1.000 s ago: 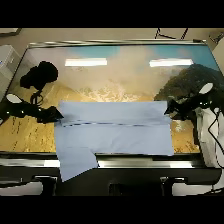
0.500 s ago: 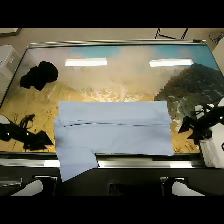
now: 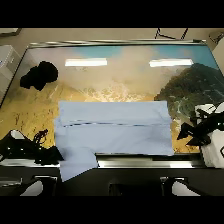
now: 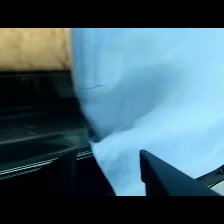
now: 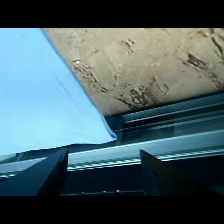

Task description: Fold the clothes and pants, and hang the long-sleeved shirts on hangers.

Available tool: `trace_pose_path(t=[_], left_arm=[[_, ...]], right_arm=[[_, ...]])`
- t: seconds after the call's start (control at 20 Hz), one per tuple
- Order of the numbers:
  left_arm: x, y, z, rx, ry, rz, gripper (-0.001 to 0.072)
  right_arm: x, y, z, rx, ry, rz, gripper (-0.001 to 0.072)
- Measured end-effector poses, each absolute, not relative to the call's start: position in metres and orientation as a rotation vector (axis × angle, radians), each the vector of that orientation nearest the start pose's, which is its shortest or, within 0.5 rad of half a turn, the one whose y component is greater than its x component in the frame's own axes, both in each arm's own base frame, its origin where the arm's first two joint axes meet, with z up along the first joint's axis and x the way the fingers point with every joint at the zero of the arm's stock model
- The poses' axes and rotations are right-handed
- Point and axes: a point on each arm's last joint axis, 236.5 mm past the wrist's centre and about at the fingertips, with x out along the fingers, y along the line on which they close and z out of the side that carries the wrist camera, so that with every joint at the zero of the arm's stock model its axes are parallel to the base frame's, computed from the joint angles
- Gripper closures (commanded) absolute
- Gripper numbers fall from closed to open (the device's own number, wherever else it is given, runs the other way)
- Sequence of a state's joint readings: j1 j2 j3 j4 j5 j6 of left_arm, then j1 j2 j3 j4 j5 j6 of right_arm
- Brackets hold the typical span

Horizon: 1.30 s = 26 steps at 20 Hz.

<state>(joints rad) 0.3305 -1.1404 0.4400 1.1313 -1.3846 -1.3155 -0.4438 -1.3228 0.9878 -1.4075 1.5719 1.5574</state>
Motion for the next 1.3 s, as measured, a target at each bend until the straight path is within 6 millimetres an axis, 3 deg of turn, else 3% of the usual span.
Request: trace_pose_path(t=[0.05,0.1,0.15,0.45,0.6,0.7,0.75,0.8,1.0,1.15,1.3], left_arm=[[0.135,-0.061,-0.109,-0.649,1.886,-0.206,0.0481],[0.137,-0.063,-0.111,-0.644,1.881,-0.191,0.0615],[0.139,-0.065,-0.114,-0.635,1.87,-0.18,0.0679],[0.142,-0.07,-0.117,-0.612,1.864,-0.167,0.068],[0.142,-0.069,-0.118,-0.595,1.861,-0.175,0.068],[0.142,-0.069,-0.117,-0.589,1.857,-0.176,0.068],[0.143,-0.069,-0.117,-0.586,1.853,-0.176,0.068],[0.145,-0.068,-0.117,-0.581,1.845,-0.175,0.068],[0.178,-0.051,-0.107,-0.498,1.727,-0.158,0.0681],[0.218,-0.049,-0.072,-0.48,1.62,-0.189,0.0682],[0.27,-0.041,-0.038,-0.467,1.474,-0.166,0.0682]], right_arm=[[0.228,-0.066,-0.048,0.558,1.825,-0.177,0.0166],[0.228,-0.066,-0.049,0.558,1.825,-0.177,0.0163],[0.227,-0.066,-0.05,0.556,1.827,-0.174,0.0137],[0.194,-0.047,-0.08,0.586,1.914,-0.138,0.0132],[0.186,-0.036,-0.099,0.616,1.904,-0.122,0.0172],[0.187,-0.025,-0.106,0.66,1.885,-0.103,0.035],[0.188,-0.02,-0.108,0.687,1.877,-0.094,0.0561],[0.192,-0.016,-0.11,0.707,1.853,-0.085,0.0668],[0.211,-0.016,-0.106,0.716,1.79,-0.059,0.067],[0.238,-0.022,-0.08,0.703,1.728,-0.025,0.0671],[0.286,-0.028,-0.044,0.723,1.586,-0.014,0.0671]])
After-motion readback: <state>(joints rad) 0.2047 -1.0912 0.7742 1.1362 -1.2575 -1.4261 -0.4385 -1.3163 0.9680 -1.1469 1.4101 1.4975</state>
